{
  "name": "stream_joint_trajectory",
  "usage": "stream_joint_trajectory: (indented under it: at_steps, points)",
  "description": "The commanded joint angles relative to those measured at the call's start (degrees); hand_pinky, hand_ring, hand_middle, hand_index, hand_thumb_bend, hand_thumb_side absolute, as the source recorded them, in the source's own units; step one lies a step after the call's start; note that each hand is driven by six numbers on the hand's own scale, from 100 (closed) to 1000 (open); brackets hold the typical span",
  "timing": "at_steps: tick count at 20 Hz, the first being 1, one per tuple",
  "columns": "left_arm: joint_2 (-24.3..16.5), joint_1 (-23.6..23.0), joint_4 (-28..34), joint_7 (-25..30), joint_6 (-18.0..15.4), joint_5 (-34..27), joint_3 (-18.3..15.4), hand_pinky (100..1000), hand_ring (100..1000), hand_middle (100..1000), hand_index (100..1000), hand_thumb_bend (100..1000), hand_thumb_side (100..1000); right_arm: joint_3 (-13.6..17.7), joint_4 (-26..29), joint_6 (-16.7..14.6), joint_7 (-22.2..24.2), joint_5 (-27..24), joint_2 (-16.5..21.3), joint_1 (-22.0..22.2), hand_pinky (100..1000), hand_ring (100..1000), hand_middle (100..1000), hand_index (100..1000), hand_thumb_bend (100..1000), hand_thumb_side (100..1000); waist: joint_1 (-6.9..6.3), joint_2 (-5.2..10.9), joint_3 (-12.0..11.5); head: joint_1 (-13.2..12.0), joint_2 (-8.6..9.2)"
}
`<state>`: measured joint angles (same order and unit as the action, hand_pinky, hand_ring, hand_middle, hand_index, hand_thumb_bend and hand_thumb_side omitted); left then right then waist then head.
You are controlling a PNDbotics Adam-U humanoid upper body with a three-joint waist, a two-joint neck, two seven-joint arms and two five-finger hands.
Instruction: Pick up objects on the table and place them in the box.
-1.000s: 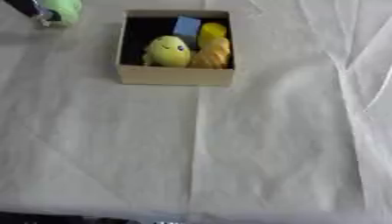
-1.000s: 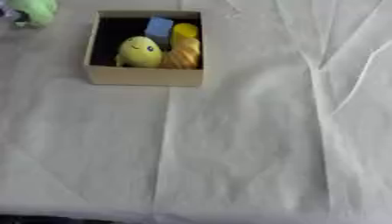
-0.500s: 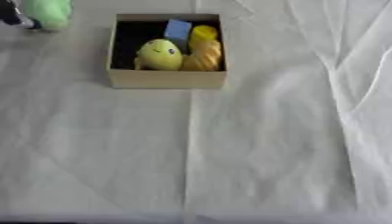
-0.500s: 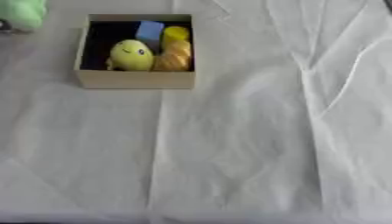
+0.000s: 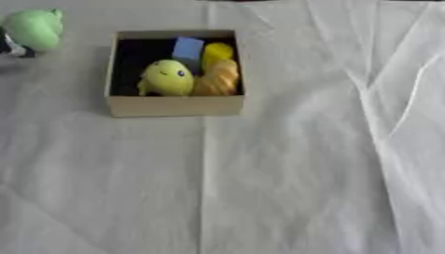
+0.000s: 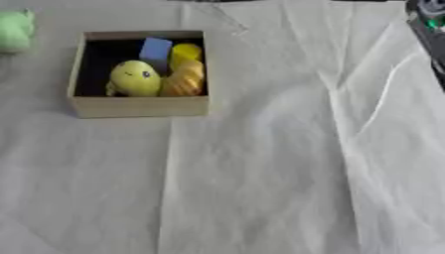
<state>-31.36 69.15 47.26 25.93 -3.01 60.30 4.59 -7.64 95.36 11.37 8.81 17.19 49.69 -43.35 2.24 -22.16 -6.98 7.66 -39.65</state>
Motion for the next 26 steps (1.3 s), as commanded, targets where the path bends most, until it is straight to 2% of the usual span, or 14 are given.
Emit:
stream_joint_trajectory:
  at_steps: [1,6,10,15,18,19,24,26]
  points:
    - [-2.2,1.3,0.0,-0.2,0.4,1.5,-1.0,909,952,874,931,635,100,0.6,1.2,-0.1,-0.2,-0.3,2.0,-0.9,757,762,724,816,155,473,0.02,0.12,0.1,-0.2,1.27]
    - [-2.6,1.4,-0.4,0.0,0.9,2.4,-1.5,908,951,874,929,620,100,0.6,1.1,-0.1,-0.4,-0.4,2.0,-0.7,755,760,722,814,153,475,0.21,-0.84,-0.2,-0.6,1.48]
    - [-2.8,1.6,-0.7,-0.3,1.6,2.4,-2.0,905,950,876,931,564,100,0.5,1.4,-0.2,-0.5,-0.5,2.0,-1.0,755,760,722,814,154,475,0.43,-1.54,-0.2,-1.3,2.07]
    - [-2.9,1.8,-1.1,-1.2,2.5,2.0,-2.3,895,946,875,933,447,100,0.4,1.8,-0.1,-0.5,-0.4,2.0,-1.1,755,759,721,814,155,475,0.91,-2.32,-0.2,-1.8,2.94]
    - [-3.0,2.1,-1.3,-0.8,3.0,1.7,-2.4,890,943,871,928,395,100,0.5,1.9,0.0,-0.7,-0.3,2.2,-1.0,755,759,721,814,137,476,1.21,-2.66,-0.3,-1.8,2.52]
    - [-3.1,2.2,-1.4,-0.4,3.3,1.7,-2.4,889,942,868,920,366,100,0.6,2.0,0.0,-0.8,-0.3,2.3,-1.0,755,759,720,814,155,475,1.32,-2.78,-0.5,-1.8,2.27]
    - [-3.3,2.5,-1.1,0.1,4.3,1.7,-2.5,875,929,852,878,342,100,2.3,2.6,0.6,-2.8,-1.2,2.5,-1.2,751,751,712,814,109,502,1.78,-3.37,-1.0,-2.3,1.74]
    - [-3.3,2.4,-1.0,-0.9,4.4,1.6,-2.6,849,893,816,848,318,100,3.1,2.9,0.9,-4.4,-2.2,2.5,-1.6,750,747,708,814,107,500,1.93,-3.53,-1.1,-2.3,1.39]
